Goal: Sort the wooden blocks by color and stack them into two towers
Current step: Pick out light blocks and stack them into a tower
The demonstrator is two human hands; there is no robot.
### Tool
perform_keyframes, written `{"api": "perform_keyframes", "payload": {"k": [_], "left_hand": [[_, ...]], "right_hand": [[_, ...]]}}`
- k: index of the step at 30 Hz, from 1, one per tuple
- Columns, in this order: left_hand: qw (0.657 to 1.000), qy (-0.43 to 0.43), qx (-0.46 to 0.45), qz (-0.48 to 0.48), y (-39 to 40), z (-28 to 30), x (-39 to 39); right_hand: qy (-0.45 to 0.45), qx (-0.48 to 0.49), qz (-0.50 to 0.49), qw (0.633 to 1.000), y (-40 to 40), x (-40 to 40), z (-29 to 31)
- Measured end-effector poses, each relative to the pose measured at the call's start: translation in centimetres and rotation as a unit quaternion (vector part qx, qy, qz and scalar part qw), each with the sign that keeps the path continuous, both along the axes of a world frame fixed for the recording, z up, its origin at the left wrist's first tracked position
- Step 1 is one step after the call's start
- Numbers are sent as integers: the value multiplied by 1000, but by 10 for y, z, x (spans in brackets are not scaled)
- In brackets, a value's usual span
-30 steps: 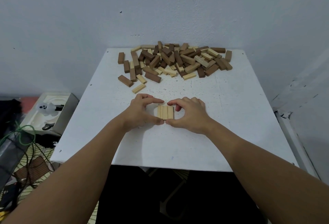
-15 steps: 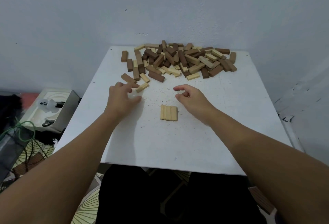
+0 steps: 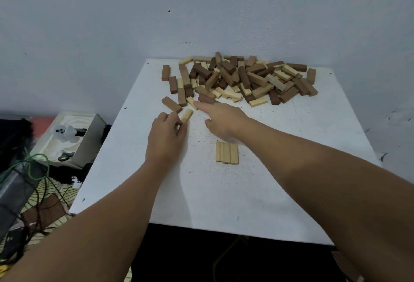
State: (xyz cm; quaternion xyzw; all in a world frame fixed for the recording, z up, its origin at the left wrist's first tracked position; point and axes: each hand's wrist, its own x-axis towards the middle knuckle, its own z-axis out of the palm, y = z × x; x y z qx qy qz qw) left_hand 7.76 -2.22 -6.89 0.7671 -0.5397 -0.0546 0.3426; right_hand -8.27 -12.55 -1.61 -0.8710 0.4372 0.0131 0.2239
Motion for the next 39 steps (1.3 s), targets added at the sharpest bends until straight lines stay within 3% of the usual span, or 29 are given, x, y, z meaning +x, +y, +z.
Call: {"api": "perform_keyframes", "payload": {"k": [5,9,15,20,26,32,39], "left_hand": [[999,44,-1,-22,0,3,0],[998,57,11,-6,0,3,-2],[998,56,13,-28,1,4,1],[998,44,2,-43,1,3,3],[996,-50,-19,-72,1,-1,-2],[995,-62,-22,-77,-2,-5,1],[995,-41,3,-89,4,0,-4]], "right_hand": [[50,-25,8,998,-3,13,3],[-27,-62,-26,997,9,6,-4],[-158,35,-77,984,19,4,-5],[-195,72,-112,972,11,-17,-6],[-195,58,-139,969,0,-44,-8],[-217,103,-130,962,14,-62,-6],[-235,80,-124,961,37,-79,-13]]}}
